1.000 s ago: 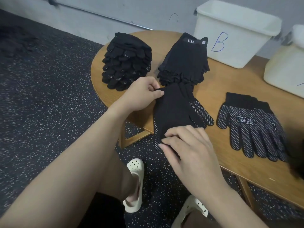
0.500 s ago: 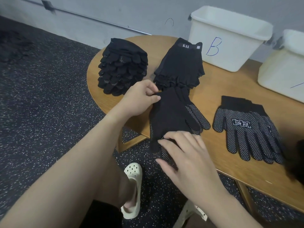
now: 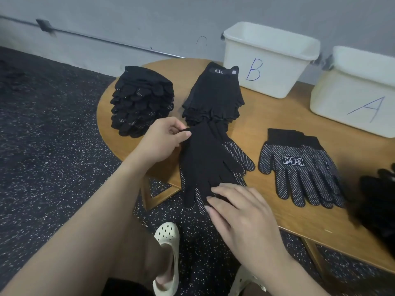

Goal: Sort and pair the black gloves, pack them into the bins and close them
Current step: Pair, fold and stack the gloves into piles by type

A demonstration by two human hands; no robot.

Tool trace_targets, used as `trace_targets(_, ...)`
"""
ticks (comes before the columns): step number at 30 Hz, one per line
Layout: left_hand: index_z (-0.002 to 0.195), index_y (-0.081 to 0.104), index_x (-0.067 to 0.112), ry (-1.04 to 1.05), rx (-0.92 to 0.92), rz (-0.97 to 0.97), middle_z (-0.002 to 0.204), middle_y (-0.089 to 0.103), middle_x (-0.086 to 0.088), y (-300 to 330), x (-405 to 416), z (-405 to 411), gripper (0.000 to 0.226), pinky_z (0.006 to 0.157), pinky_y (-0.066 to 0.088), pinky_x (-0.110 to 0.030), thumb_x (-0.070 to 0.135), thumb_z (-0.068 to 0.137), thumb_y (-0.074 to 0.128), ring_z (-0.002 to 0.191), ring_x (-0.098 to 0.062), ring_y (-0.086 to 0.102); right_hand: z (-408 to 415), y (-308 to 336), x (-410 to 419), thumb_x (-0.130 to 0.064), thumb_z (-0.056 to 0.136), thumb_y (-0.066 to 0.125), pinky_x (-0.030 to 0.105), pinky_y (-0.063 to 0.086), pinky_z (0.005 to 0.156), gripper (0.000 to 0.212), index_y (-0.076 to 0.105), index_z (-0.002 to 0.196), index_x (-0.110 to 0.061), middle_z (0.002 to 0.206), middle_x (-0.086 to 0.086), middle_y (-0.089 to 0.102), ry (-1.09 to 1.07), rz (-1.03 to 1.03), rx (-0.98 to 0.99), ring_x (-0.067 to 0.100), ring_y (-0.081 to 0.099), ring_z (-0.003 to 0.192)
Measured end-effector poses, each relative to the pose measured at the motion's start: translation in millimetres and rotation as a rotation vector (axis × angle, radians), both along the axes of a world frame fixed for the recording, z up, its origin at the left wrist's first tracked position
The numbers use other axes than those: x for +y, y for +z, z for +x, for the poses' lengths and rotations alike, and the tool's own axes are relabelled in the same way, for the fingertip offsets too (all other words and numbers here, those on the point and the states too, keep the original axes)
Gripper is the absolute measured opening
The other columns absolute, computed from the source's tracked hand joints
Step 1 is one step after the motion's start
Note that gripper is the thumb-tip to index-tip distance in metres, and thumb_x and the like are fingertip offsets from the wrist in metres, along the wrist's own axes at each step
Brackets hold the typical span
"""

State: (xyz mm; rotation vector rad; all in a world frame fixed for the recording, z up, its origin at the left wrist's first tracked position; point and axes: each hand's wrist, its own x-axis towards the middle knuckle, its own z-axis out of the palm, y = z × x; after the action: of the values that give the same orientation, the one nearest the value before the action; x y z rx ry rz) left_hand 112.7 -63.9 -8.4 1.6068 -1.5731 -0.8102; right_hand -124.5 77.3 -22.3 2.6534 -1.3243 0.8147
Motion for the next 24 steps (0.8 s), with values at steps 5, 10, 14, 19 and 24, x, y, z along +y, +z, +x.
trace_targets(5,0.087,0.067,0.021,0.005,-0.016,-0.007,0.085,0.072,0.000,-1,0,-2,0.013,0.068,0.048,-0.025,0.029,0.097,0.072,0.065,-0.008,0.064,6,-1,2,-0.028,0.100,0.061,0.037,0.050,0.091,0.022,0.078,0.106,-0.015,0.112,0.000,0.070,0.030,-0.057,-0.014,0.020,0.063,0.106)
trace_targets(10,0.083,0.065,0.028,0.022,-0.043,-0.014,0.079,0.073,0.007,-2,-1,-3,0.016,0.064,0.044,-0.024,0.031,0.097,0.071,0.059,0.002,0.065,13,-8,-1,-0.027,0.096,0.070,0.039,0.048,0.091,0.015,0.077,0.106,-0.018,0.114,0.000,0.068,0.043,-0.050,0.058,0.021,0.059,0.108)
trace_targets(14,0.082,0.064,0.029,0.018,-0.045,-0.022,0.076,0.073,0.008,-4,-1,-2,0.016,0.064,0.044,-0.025,0.031,0.097,0.071,0.058,0.003,0.065,6,-8,-2,-0.033,0.095,0.068,0.038,0.044,0.099,0.029,0.067,0.121,-0.018,0.124,-0.001,0.061,0.095,-0.033,0.104,0.021,0.055,0.117)
trace_targets(19,0.083,0.064,0.028,0.014,-0.031,-0.023,0.077,0.074,0.006,-6,-3,2,0.016,0.065,0.045,-0.027,0.031,0.097,0.071,0.056,0.002,0.063,-13,-10,-3,-0.032,0.096,0.066,0.039,0.040,0.106,0.035,0.067,0.126,-0.014,0.129,0.000,0.063,0.046,-0.036,0.081,0.020,0.057,0.121)
trace_targets(24,0.084,0.065,0.026,0.011,-0.037,-0.026,0.067,0.070,0.012,-7,-4,1,0.015,0.063,0.043,-0.025,0.031,0.097,0.071,0.055,0.003,0.062,-22,-12,-6,-0.030,0.102,0.064,0.038,0.044,0.101,0.023,0.077,0.114,-0.015,0.126,-0.001,0.070,0.092,-0.083,0.034,0.019,0.063,0.117)
